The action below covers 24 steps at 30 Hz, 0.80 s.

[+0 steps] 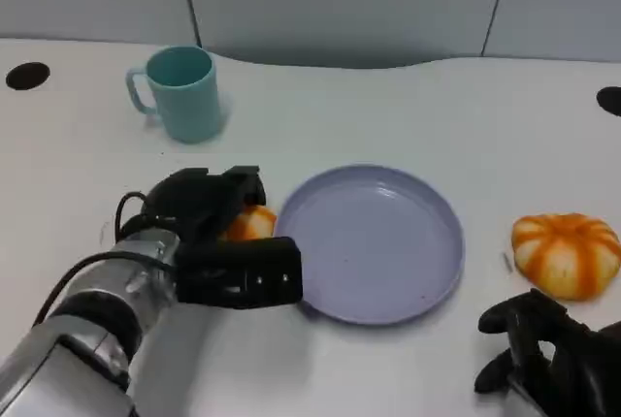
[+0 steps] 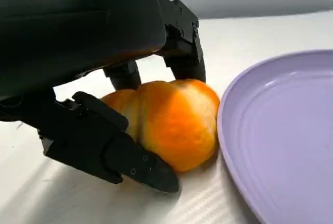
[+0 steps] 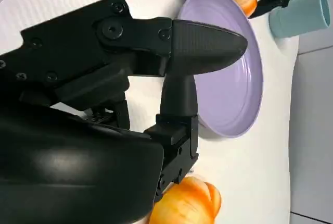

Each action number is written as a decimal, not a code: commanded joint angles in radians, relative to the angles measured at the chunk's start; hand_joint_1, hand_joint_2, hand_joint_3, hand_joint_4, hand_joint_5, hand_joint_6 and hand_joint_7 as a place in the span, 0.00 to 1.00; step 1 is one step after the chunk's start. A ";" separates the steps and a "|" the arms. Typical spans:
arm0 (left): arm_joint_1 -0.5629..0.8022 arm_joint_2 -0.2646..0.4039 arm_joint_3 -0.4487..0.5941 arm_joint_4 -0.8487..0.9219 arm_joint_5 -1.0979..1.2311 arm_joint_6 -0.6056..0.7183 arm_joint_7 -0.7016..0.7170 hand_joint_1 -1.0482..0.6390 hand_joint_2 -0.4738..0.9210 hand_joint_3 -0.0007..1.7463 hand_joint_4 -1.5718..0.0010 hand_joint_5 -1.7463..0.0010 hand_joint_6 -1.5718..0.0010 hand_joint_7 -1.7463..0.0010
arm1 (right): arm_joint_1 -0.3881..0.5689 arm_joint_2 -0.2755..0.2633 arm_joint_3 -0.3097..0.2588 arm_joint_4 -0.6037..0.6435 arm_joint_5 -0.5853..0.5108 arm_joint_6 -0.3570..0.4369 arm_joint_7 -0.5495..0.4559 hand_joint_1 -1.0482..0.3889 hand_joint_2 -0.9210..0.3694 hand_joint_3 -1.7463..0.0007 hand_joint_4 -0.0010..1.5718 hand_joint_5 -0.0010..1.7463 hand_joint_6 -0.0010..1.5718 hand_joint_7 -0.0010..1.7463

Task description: Grasp the bread from the table and place it into the plate.

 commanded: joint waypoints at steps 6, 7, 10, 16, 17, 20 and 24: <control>0.035 0.005 0.075 0.019 -0.070 0.004 0.004 0.58 1.00 0.09 0.49 0.00 0.65 0.00 | -0.029 -0.010 -0.024 0.030 0.012 -0.009 0.001 0.52 0.00 0.65 0.33 1.00 0.23 0.95; 0.035 0.008 0.083 0.018 -0.076 -0.004 0.007 0.59 1.00 0.09 0.50 0.00 0.66 0.00 | -0.032 -0.011 -0.023 0.032 0.008 -0.009 0.001 0.52 0.00 0.65 0.32 1.00 0.23 0.95; 0.035 0.012 0.092 0.017 -0.079 -0.013 0.009 0.59 1.00 0.09 0.50 0.00 0.66 0.00 | -0.034 -0.013 -0.023 0.034 0.004 -0.010 0.002 0.52 0.00 0.65 0.32 1.00 0.23 0.95; 0.027 0.027 0.170 0.005 -0.146 -0.070 0.025 0.61 0.95 0.07 0.49 0.00 0.64 0.00 | -0.048 -0.012 -0.021 0.064 -0.002 -0.033 0.003 0.51 0.00 0.66 0.33 1.00 0.25 0.95; 0.014 0.046 0.191 -0.006 -0.162 -0.106 0.030 0.61 0.95 0.06 0.49 0.00 0.64 0.00 | -0.049 -0.012 -0.020 0.063 -0.002 -0.030 0.003 0.51 0.00 0.66 0.32 1.00 0.24 0.95; -0.010 0.082 0.223 -0.027 -0.180 -0.186 0.062 0.63 0.94 0.06 0.47 0.00 0.61 0.00 | -0.052 -0.012 -0.017 0.061 0.001 -0.027 0.008 0.52 0.00 0.65 0.31 1.00 0.23 0.94; -0.022 0.089 0.234 -0.032 -0.184 -0.222 0.051 0.64 0.94 0.05 0.47 0.00 0.61 0.00 | -0.053 -0.010 -0.016 0.061 -0.002 -0.023 0.004 0.52 0.00 0.64 0.31 1.00 0.23 0.94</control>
